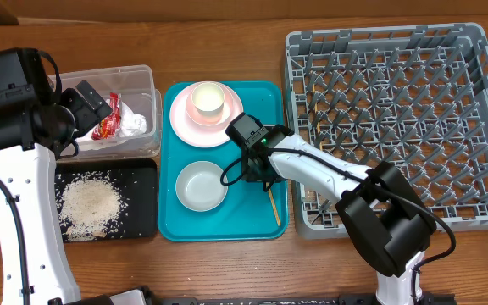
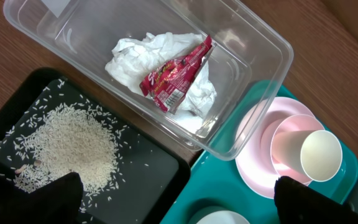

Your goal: Sort waste into correct bins and load items into the dishwasher

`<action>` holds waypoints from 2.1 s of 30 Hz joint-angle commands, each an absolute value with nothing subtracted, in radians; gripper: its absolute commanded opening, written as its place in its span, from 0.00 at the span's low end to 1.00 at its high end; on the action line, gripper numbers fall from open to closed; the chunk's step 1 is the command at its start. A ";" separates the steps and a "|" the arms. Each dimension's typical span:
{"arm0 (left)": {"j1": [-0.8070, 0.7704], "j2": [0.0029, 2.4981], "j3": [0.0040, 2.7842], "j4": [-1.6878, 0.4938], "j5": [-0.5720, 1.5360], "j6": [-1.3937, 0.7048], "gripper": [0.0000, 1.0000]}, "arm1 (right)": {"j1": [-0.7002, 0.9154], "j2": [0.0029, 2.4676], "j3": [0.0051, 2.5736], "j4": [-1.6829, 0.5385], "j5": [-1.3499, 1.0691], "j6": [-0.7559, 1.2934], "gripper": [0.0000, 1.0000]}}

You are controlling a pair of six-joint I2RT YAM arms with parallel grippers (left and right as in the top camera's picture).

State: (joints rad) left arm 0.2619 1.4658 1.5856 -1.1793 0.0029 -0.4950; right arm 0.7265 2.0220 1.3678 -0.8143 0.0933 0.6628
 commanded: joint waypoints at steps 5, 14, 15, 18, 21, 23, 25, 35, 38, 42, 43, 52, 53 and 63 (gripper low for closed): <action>0.256 1.451 1.604 -1.178 -0.010 -0.487 1.00 | 0.724 2.025 1.356 -0.813 0.104 0.618 0.30; 0.256 1.451 1.604 -1.178 -0.010 -0.487 1.00 | 0.724 2.025 1.346 -0.815 0.119 0.594 0.22; 0.256 1.451 1.604 -1.178 -0.010 -0.486 1.00 | 0.724 2.025 1.346 -0.815 0.119 0.594 0.18; 0.256 1.451 1.604 -1.178 -0.010 -0.487 1.00 | 0.724 2.025 1.349 -0.808 0.131 0.594 0.14; 0.256 1.451 1.604 -1.178 -0.010 -0.486 1.00 | 0.724 2.025 1.359 -0.805 0.133 0.594 0.12; 0.256 1.451 1.604 -1.178 -0.010 -0.487 1.00 | 0.724 2.025 1.366 -0.806 0.133 0.594 0.08; 0.256 1.451 1.604 -1.178 -0.010 -0.486 1.00 | 0.724 2.025 1.379 -0.813 0.133 0.594 0.06; 0.256 1.451 1.604 -1.178 -0.010 -0.487 1.00 | 0.709 1.967 1.518 -0.918 0.149 0.554 0.04; 0.256 1.451 1.604 -1.178 -0.010 -0.486 1.00 | 0.694 1.921 1.573 -0.951 0.149 0.501 0.04; 0.256 1.451 1.604 -1.178 -0.010 -0.486 1.00 | 0.655 1.851 1.632 -1.002 0.189 0.437 0.04; 0.256 1.451 1.604 -1.178 -0.010 -0.487 1.00 | 0.641 1.837 1.640 -1.015 0.214 0.437 0.04; 0.256 1.451 1.604 -1.178 -0.010 -0.487 1.00 | 0.448 1.779 1.645 -1.112 0.271 0.199 0.04; 0.256 1.451 1.604 -1.178 -0.010 -0.486 1.00 | 0.431 1.779 1.644 -1.119 0.266 0.189 0.04; 0.257 1.451 1.604 -1.178 -0.010 -0.486 1.00 | 0.307 1.781 1.630 -1.135 0.191 0.174 0.04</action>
